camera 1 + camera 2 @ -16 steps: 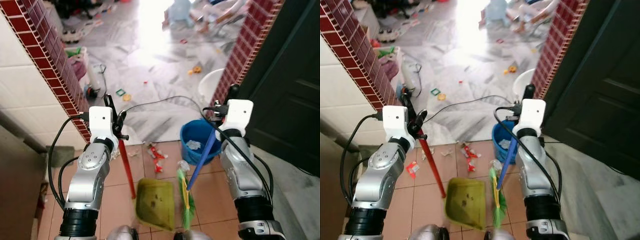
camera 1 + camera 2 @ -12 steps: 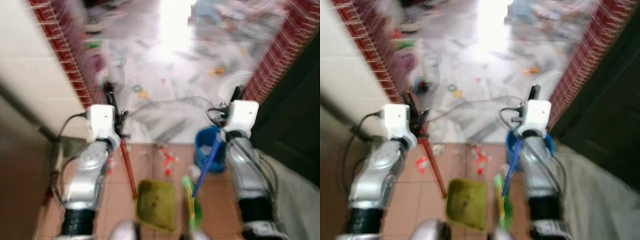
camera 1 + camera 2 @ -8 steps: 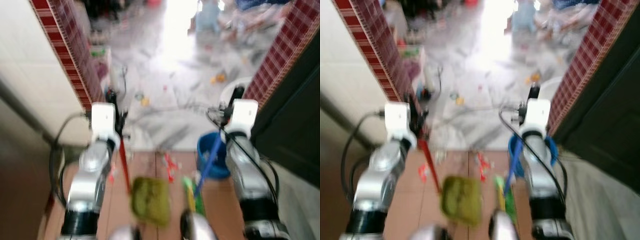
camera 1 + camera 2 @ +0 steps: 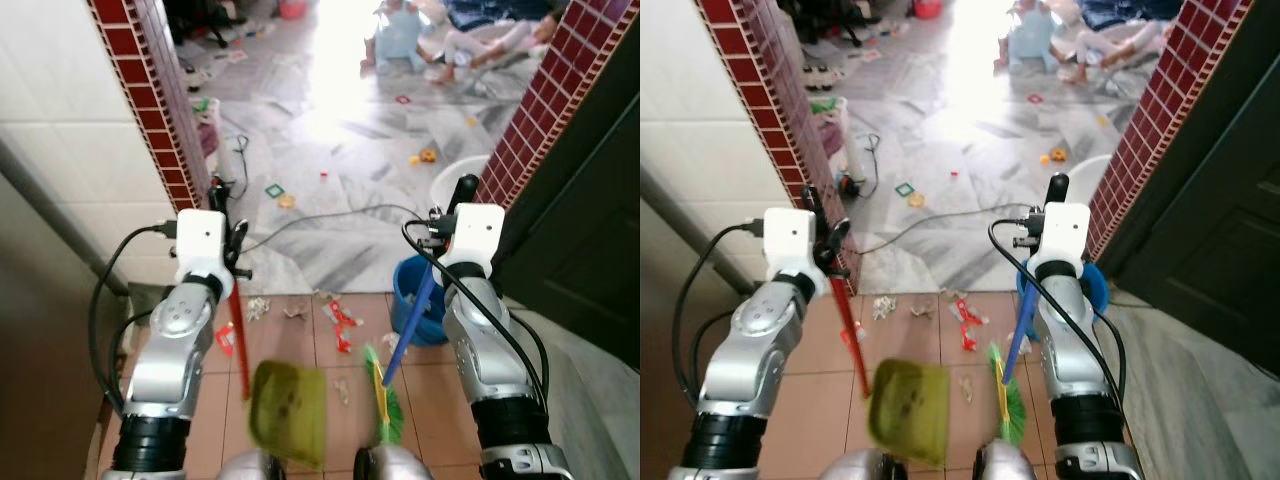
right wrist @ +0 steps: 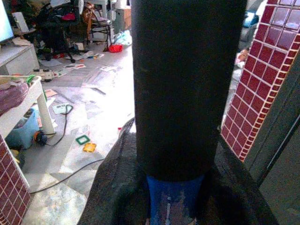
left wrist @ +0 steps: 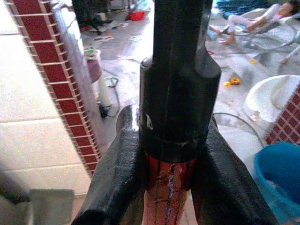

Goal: Sweep floor

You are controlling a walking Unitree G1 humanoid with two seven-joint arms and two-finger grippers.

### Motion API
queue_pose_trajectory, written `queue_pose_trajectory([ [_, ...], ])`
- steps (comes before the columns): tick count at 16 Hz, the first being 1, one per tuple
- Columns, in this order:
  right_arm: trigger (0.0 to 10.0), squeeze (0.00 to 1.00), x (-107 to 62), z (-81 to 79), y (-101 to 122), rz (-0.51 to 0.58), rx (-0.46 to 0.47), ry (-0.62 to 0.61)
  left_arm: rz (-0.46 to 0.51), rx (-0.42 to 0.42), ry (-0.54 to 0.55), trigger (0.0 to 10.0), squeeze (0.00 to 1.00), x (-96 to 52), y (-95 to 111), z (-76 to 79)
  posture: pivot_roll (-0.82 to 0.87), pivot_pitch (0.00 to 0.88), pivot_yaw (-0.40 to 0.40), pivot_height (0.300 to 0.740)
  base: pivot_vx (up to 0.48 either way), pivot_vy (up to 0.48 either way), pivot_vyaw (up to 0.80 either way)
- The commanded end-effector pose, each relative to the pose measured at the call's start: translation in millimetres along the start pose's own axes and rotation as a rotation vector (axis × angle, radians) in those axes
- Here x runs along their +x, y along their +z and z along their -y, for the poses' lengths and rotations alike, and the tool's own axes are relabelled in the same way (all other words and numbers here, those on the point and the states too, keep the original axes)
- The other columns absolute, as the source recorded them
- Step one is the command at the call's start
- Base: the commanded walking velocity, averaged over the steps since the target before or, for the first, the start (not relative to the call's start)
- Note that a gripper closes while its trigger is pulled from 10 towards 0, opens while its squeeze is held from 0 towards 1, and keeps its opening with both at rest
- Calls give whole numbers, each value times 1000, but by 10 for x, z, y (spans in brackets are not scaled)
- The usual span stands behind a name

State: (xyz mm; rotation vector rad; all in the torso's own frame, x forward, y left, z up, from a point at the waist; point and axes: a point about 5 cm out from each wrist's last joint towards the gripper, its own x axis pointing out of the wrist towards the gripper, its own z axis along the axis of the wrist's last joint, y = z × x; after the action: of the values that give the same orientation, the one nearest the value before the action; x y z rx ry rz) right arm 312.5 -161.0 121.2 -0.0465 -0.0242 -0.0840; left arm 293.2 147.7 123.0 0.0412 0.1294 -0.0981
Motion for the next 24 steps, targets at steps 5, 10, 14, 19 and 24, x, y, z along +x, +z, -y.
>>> queue_pose_trajectory([
  [5,10000,0,55,-6,106,41,10,9,63,25,17,10000,0,98,60,-7,-63,66,-2,740,0,0,0],
  [10,10000,0,154,-49,309,68,104,33,41,33,46,10000,0,384,-61,104,-119,88,-11,740,0,0,0],
  [14,10000,0,180,-58,350,50,129,42,36,14,90,10000,0,495,-173,253,-146,89,-21,740,0,0,0],
  [19,10000,0,225,-129,523,-17,330,72,-2,-12,78,10000,0,510,-380,457,-182,85,-23,740,0,0,0],
  [24,10000,0,254,-320,1076,203,127,357,7,-20,80,10000,0,560,-389,502,-183,74,-29,740,0,0,0],
])
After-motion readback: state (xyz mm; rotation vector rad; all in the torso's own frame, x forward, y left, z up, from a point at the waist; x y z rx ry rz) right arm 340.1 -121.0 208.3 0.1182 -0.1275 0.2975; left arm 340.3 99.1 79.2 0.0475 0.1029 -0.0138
